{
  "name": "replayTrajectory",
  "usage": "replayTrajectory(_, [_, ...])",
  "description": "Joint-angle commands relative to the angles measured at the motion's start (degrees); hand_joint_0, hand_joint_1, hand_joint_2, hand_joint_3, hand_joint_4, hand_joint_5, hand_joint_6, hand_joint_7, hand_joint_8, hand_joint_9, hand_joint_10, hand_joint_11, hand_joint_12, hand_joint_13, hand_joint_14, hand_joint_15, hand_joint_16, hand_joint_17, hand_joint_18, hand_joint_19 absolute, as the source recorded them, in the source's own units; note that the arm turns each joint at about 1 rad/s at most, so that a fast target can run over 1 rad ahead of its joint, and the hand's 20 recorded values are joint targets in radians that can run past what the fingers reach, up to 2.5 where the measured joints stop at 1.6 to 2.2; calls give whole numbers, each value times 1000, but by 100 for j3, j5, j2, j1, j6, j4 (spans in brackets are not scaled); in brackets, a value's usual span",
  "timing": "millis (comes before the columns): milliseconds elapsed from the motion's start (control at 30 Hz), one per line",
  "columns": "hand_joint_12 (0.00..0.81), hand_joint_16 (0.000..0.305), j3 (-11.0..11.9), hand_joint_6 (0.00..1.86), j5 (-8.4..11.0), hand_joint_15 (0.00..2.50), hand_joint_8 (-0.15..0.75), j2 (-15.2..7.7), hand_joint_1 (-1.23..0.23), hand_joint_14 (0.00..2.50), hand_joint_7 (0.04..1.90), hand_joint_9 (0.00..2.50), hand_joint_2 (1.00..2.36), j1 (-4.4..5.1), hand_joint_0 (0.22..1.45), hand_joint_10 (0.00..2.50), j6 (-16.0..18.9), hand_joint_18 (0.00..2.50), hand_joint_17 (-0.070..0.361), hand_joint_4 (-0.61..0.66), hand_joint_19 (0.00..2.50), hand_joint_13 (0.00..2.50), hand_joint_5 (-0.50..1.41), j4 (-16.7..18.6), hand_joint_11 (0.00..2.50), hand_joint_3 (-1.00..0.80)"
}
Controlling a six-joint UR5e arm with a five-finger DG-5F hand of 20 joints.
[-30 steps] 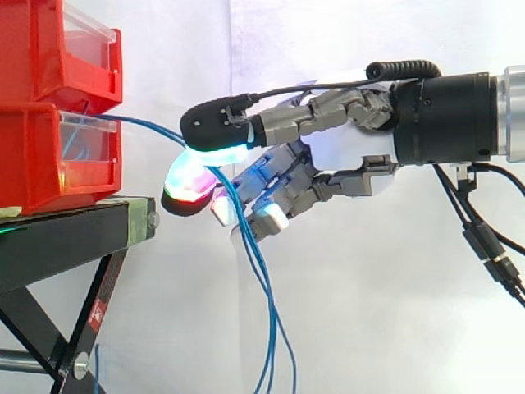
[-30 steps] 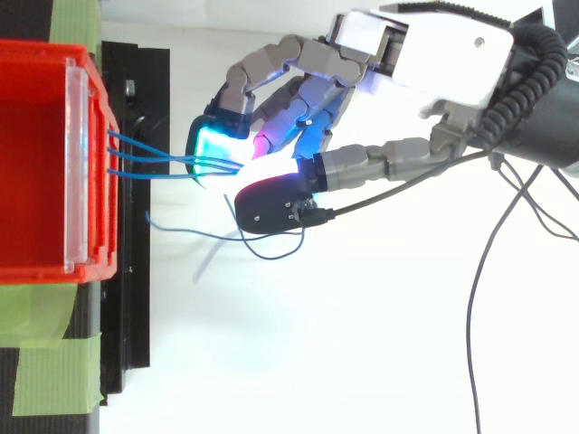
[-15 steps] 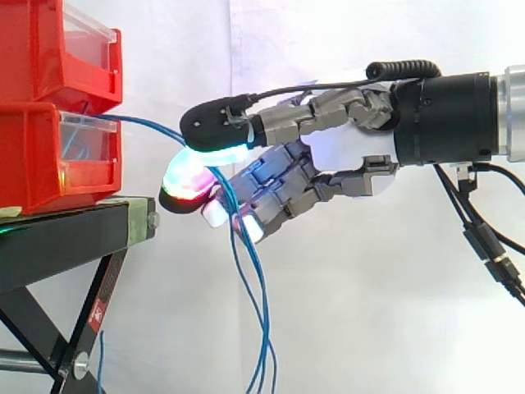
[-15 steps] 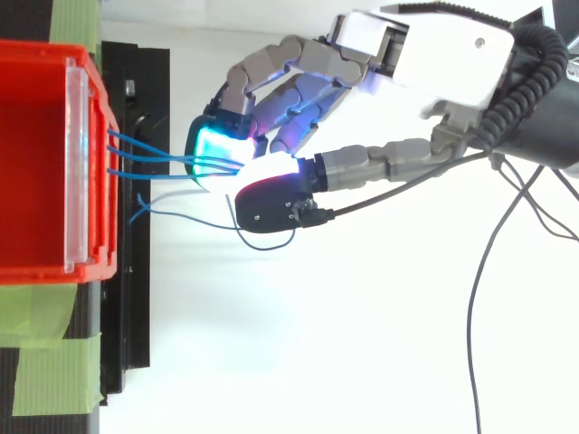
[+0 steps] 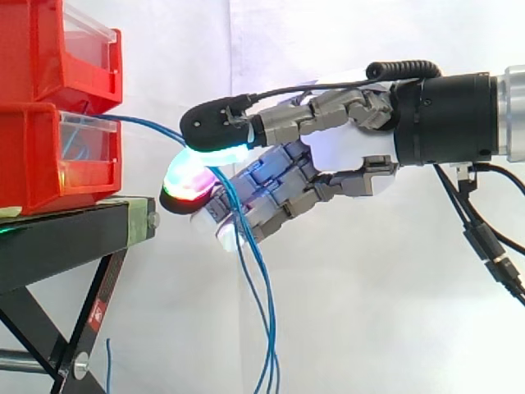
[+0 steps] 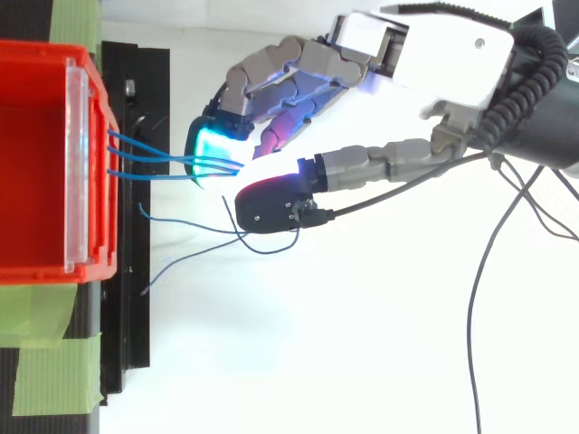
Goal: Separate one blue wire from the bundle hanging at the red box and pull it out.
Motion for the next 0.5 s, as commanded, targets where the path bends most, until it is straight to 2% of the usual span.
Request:
replayTrajectory(0, [536, 57, 0, 857, 0, 391, 482, -1, -679, 14, 818, 886, 1016, -6, 604, 13, 0, 701, 128, 201, 208, 925, -174, 0, 456, -101])
replayTrajectory(33, [534, 57, 0, 857, 0, 397, 479, -1, -679, 12, 822, 909, 1016, -6, 605, 13, 0, 701, 128, 201, 209, 935, -174, 0, 467, -105])
replayTrajectory(100, [506, 56, 0, 857, 0, 417, 484, -1, -676, 13, 823, 1116, 1018, -6, 605, 17, 0, 701, 127, 207, 203, 973, -175, 0, 537, -107])
replayTrajectory(233, [500, 56, 0, 853, -9, 435, 541, -1, -675, 14, 832, 1459, 1016, -15, 604, 21, 0, 701, 126, 223, 182, 1007, -173, 0, 682, -107])
replayTrajectory(467, [508, 56, 0, 851, 0, 456, 539, -1, -675, 14, 842, 1608, 1016, -24, 601, 23, 0, 703, 127, 230, 180, 1007, -172, -8, 836, -110])
